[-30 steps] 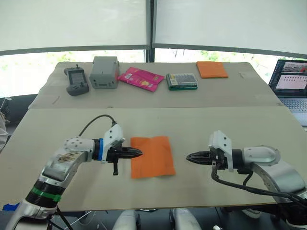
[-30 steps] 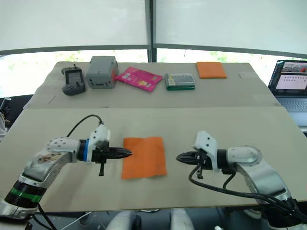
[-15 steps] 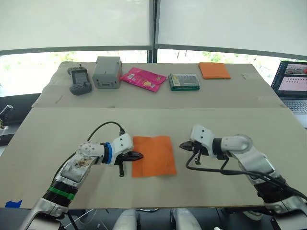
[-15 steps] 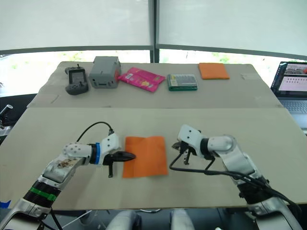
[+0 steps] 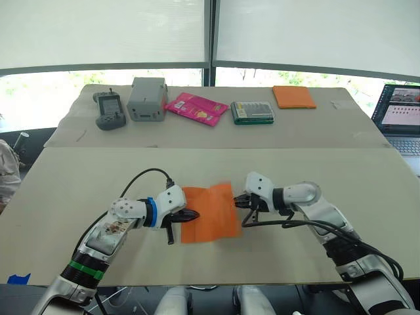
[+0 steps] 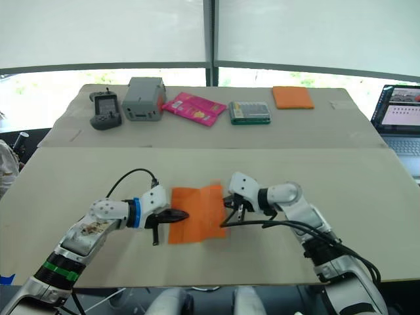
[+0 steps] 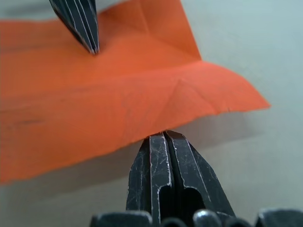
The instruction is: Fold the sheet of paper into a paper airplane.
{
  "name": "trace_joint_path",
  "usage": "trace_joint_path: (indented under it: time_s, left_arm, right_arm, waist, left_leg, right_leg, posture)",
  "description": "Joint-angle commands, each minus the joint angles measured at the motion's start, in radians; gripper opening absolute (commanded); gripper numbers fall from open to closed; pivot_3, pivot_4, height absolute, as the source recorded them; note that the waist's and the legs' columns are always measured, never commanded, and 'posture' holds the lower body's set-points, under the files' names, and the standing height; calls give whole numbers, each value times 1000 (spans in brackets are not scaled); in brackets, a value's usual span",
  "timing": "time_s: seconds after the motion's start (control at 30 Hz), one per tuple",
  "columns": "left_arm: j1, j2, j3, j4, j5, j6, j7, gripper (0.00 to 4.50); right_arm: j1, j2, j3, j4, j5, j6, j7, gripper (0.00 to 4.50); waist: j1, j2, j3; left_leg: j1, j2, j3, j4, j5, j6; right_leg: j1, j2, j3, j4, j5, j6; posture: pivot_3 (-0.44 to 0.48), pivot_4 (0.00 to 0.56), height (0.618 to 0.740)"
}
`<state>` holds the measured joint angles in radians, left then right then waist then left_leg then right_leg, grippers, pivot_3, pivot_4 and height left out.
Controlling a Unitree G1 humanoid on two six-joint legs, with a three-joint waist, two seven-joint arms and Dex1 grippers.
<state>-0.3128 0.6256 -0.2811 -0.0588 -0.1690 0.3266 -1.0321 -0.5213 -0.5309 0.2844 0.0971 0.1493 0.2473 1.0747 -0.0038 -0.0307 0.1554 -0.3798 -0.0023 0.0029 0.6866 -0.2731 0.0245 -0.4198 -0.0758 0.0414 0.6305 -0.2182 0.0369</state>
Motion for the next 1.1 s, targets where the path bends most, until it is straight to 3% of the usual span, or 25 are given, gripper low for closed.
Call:
trace_joint_path:
  time_s: [0.03,0.3,0.63,0.97,1.1]
  left_arm:
    - [31,8,-43,0,32,40,-5,0]
    - [43,15,-15,-17,28,54,5,0]
    - [107,51,211,-47,-85,74,41,0]
    - [128,13,171,-86,-85,104,60,0]
    - [126,39,227,-75,-103,113,69,0]
  right_arm:
    - [-32,33,-60,-59,97,28,24,46]
    - [-55,121,-8,-8,78,20,17,46]
    - [-95,219,39,132,0,-61,-17,46]
    - [-102,300,79,161,-51,-31,-55,46]
    - [-96,289,123,204,-120,-39,-75,46]
  waist:
    - [-1,0,0]
    - [-4,0,0]
    - [-21,0,0]
    - [-11,1,0]
    - [-14,1,0]
  left_leg:
    - [0,0,0,0,0,0]
    - [0,0,0,0,0,0]
    - [-1,1,0,-1,0,0]
    - [-2,0,-1,-1,0,0]
    - [-2,1,-1,-1,0,0]
  right_leg:
    - [0,0,0,0,0,0]
    - [-1,0,0,1,0,0]
    - [-4,1,-1,2,0,0]
    - [-4,-1,-1,1,0,0]
    - [-4,0,-1,1,0,-1]
  posture:
    - [0,150,740]
    - [0,150,740]
    - [0,150,740]
    - [0,150,740]
    - [0,150,740]
